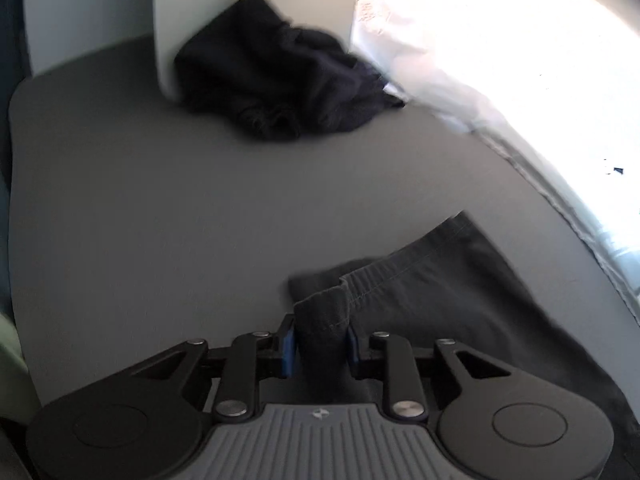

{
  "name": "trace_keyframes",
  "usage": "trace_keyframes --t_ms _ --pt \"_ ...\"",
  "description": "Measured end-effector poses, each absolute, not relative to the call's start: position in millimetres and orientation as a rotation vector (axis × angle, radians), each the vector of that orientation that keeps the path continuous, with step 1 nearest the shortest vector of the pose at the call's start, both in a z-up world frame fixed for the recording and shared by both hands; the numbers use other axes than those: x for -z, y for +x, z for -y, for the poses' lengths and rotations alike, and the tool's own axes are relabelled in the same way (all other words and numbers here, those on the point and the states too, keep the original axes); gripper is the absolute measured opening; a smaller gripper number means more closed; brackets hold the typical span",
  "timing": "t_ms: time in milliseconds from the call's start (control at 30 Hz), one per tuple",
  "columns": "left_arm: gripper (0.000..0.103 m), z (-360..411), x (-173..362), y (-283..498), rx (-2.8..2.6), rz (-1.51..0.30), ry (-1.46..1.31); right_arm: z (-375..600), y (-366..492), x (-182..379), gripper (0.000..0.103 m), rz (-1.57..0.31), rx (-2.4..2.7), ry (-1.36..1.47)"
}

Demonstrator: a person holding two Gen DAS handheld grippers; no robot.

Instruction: Fold clothes

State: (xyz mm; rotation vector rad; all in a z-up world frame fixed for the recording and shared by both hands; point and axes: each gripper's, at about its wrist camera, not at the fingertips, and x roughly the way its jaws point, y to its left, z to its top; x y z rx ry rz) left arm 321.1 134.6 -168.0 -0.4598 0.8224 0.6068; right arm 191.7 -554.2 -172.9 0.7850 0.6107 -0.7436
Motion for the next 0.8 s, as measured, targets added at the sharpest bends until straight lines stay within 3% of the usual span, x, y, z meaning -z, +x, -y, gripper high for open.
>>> trace_keyframes --t_ms 33,100,333,433,567,800 --pt "0.030 -133 163 322 -0.602 -0.812 -0.452 549 191 170 0.074 -0.620 0.730 0.743" --pt "0.034 -124 155 323 -0.598 -0.784 -0.375 538 190 166 0.080 -0.646 0.713 0.639" --pt "0.048 -89 134 319 -0.552 -0.723 -0.178 479 194 160 0.091 -0.755 0.637 0.150" --pt "0.053 -78 129 318 -0.459 -0.713 -0.135 446 191 165 0.093 -0.798 0.569 -0.070" --pt "0.072 -56 138 322 -0.323 -0.763 -0.108 398 190 179 0.094 -0.834 0.487 -0.322" --pt "0.073 -11 190 337 -0.154 -0.987 0.064 341 209 196 0.095 -0.812 0.353 -0.591"
